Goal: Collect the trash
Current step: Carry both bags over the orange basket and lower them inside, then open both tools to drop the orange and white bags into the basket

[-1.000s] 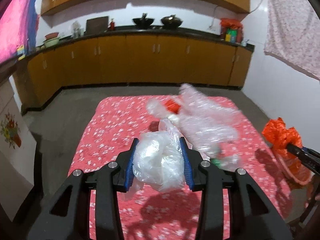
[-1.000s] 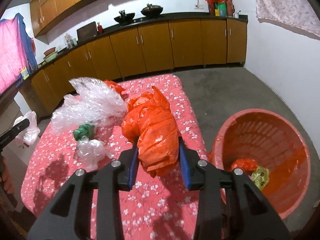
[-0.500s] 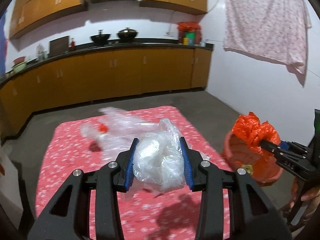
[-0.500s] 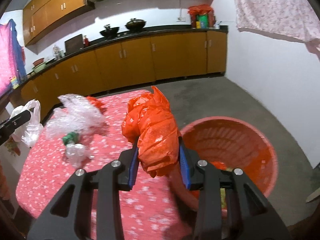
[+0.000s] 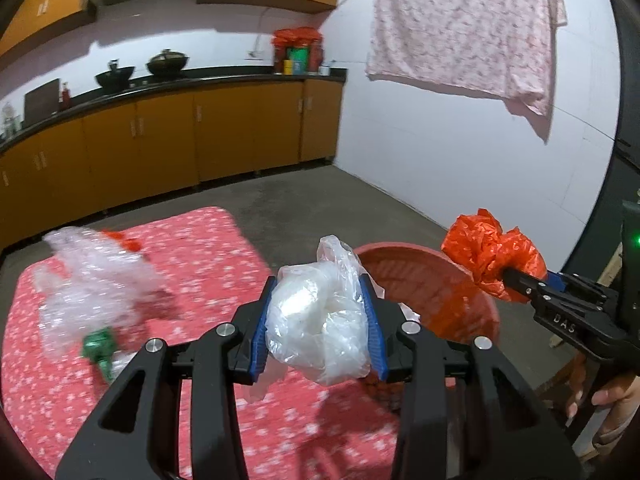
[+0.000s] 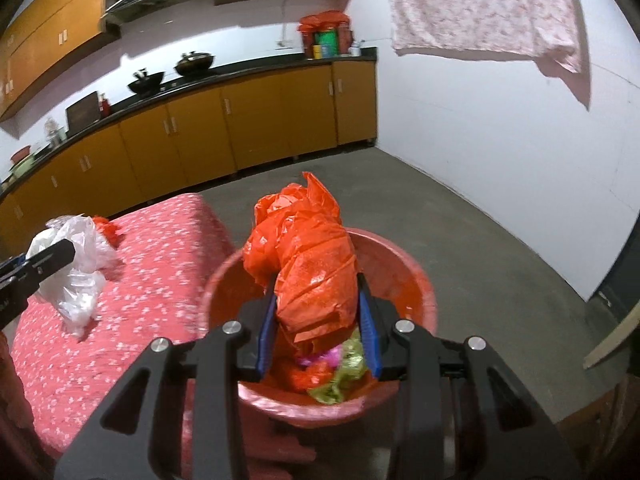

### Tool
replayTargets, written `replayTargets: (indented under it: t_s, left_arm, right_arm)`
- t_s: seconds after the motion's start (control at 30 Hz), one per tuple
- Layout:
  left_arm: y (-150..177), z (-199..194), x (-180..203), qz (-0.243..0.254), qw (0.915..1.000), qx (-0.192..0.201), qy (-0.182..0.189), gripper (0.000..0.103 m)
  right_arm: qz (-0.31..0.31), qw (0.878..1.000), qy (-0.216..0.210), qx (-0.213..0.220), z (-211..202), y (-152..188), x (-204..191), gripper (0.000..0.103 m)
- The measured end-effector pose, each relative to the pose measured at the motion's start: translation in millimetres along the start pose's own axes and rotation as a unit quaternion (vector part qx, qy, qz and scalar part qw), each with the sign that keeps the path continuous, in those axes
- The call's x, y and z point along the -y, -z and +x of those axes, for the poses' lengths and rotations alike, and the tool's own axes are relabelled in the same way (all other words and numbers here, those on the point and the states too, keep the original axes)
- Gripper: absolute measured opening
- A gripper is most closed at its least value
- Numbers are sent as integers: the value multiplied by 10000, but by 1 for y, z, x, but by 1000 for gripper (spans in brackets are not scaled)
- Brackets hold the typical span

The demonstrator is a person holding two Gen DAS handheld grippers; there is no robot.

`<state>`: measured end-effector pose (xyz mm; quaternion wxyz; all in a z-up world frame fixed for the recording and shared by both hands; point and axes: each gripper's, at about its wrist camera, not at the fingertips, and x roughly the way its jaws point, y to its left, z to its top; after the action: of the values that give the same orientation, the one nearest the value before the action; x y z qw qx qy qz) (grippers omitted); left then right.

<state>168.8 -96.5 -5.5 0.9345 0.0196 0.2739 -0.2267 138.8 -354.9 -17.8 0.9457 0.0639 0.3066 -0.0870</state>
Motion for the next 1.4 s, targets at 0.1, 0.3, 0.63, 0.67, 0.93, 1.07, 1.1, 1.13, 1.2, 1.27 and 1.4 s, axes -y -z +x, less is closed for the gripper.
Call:
replayTargets:
  t_s: [0.1,0.3,0.63,0.67,0.93,1.07,1.1,1.13,1.2,1.27,1.4]
  left_arm:
    - [-3,11,12,50,9999,-35,118,40]
    - [-1,28,29,112,9995,-120,272,40]
    - [4,56,49,191,9986,-311,377,40]
    - [4,58,51,189,9986,-324,383,41]
    - [5,78,63,244,9977,-445,446,41]
    - [5,86,69,260,9972,-489,497,41]
    - [5,87,71,265,9971,-496,511,41]
    - [5,89,72,269,9970,-501,526,41]
    - [5,92,74,285,9969,-506,539,41]
    - [6,95,74,285,9969,-512,523,50]
    - [9,102,71,245,9969,-560,488,67]
  right_arm:
    - [78,9999,89,3,1,2,12,36]
    - [86,9998,163,-27,10,-1,19,36]
    - [234,9996,158,-66,21,2,27,36]
    - [237,9996,160,-66,22,1,27,36]
    - [303,9994,154,-75,31,0,29,36]
    - [357,9993,130,-64,36,1,30,36]
    - [368,9992,126,-62,37,1,30,36]
    - [384,9992,119,-59,39,0,31,36]
    - [416,9991,97,-49,40,0,32,37]
    - [469,9989,57,-35,42,1,34,40]
    - [616,9981,-35,23,45,1,41,48]
